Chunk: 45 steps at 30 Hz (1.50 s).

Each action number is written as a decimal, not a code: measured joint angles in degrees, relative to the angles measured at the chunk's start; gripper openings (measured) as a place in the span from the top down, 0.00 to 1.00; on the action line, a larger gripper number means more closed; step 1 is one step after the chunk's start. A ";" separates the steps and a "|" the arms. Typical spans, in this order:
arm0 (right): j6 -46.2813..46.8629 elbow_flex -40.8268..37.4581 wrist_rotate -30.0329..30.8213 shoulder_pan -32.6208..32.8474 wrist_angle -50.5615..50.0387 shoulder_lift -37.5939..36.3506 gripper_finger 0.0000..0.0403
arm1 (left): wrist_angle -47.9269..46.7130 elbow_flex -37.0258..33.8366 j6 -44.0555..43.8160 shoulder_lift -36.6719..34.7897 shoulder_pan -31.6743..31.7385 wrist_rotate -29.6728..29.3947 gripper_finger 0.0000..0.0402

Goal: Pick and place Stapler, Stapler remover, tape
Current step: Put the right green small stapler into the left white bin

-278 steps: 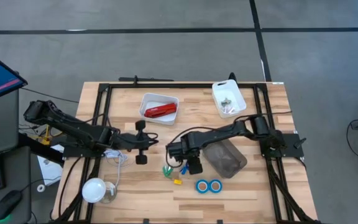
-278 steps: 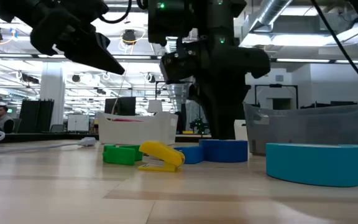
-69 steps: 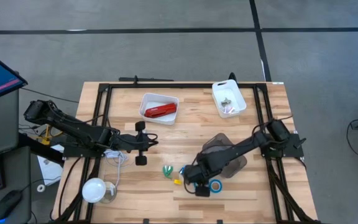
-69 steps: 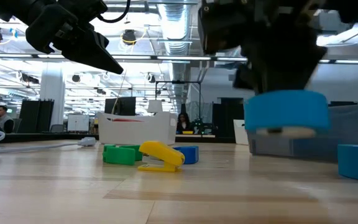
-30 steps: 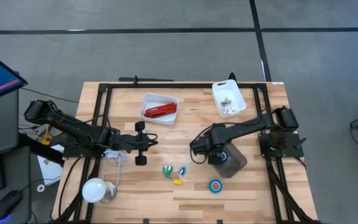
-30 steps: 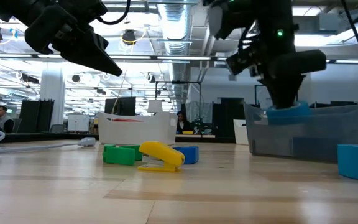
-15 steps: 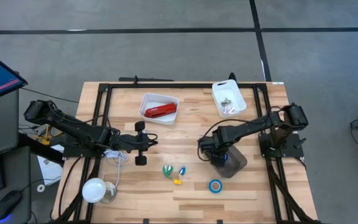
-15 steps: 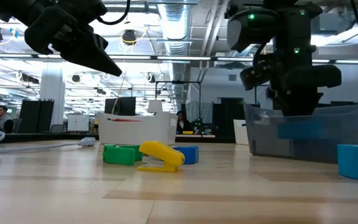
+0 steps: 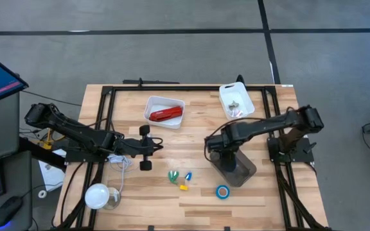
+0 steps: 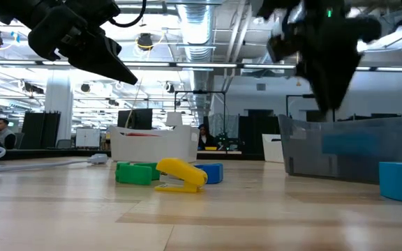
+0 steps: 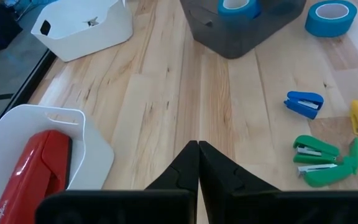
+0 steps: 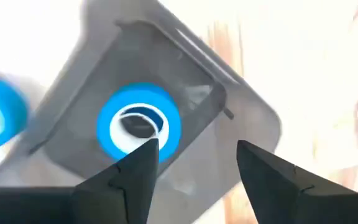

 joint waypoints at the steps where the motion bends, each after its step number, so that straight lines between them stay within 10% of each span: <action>1: -0.71 1.44 0.01 0.01 -0.28 -0.50 0.50 | -0.02 0.00 -0.30 0.00 0.00 0.00 1.00; 8: -9.58 5.75 5.28 1.79 4.37 -8.21 0.67 | 0.41 -0.02 -1.74 -0.01 0.00 0.00 1.00; 16: -20.41 -9.52 10.95 6.64 39.00 -26.73 0.98 | 0.89 -0.02 -2.87 0.00 0.00 -0.02 1.00; 26: -21.18 -33.54 14.14 3.89 63.75 -32.43 0.91 | 2.60 0.04 -3.37 0.00 -0.02 4.24 1.00; 35: -21.57 -55.29 15.48 2.31 111.26 -29.50 0.98 | 2.58 0.59 -0.17 0.00 -2.24 3.85 1.00; 45: -21.38 -56.71 15.50 -2.92 115.79 -30.05 0.97 | 1.97 4.32 14.97 0.88 -5.81 -0.13 1.00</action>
